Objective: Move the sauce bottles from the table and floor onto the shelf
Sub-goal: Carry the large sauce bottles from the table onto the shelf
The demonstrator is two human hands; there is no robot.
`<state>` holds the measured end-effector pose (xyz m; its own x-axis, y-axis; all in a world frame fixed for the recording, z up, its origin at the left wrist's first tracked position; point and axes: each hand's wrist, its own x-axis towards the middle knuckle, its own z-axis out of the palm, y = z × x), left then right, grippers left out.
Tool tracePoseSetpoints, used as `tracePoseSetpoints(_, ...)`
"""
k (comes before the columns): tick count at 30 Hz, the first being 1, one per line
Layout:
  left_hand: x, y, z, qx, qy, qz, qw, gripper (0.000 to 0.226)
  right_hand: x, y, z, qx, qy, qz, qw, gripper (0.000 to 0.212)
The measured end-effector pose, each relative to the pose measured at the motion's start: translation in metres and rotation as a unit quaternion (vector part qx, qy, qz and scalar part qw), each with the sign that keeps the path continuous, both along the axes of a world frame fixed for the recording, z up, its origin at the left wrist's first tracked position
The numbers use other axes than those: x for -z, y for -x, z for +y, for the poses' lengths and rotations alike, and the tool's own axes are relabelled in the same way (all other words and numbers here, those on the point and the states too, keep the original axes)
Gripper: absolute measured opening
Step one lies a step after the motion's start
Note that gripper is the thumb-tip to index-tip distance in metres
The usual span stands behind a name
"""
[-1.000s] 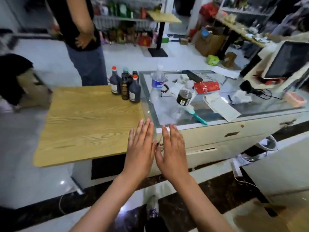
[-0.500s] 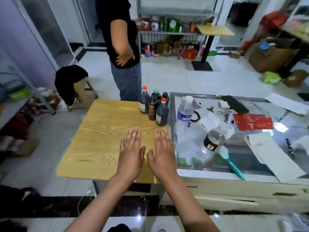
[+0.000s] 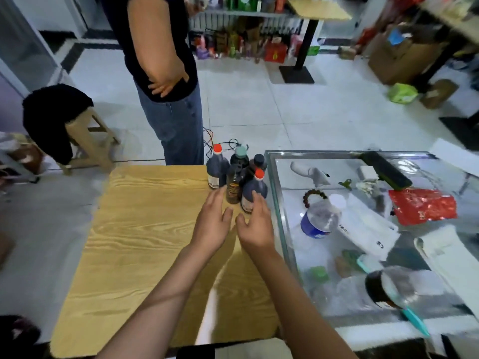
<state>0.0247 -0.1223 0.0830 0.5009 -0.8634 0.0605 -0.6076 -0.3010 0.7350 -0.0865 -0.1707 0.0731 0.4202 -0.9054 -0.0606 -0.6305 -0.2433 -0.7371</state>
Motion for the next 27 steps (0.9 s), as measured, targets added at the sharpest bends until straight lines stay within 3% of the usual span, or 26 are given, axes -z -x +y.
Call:
tracePoseSetpoints(4,0.022,-0.039,-0.074,0.012,-0.019,0.087,0.996,0.054,0.011,-0.036,-0.057,0.138,-0.06,-0.055,0.987,0.053)
tracePoseSetpoints(9,0.049,-0.068,-0.142,0.035,-0.046,0.066,0.996,0.059,0.031,-0.05,-0.11,0.211,-0.096,-0.052,0.971,0.042)
tracePoseSetpoints(15,0.083,-0.076,-0.162,0.046,-0.068,0.083,0.993,0.07,0.044,-0.059,-0.133,0.215,-0.117,-0.058,0.968,0.02)
tracePoseSetpoints(18,0.09,-0.077,-0.16,0.039,-0.04,0.095,0.994,0.064,0.051,-0.06,-0.134,0.217,-0.11,-0.063,0.968,0.012)
tracePoseSetpoints(27,0.087,-0.078,-0.127,0.116,-0.026,0.094,0.988,0.05,0.055,-0.041,-0.107,0.214,-0.139,-0.117,0.96,0.02)
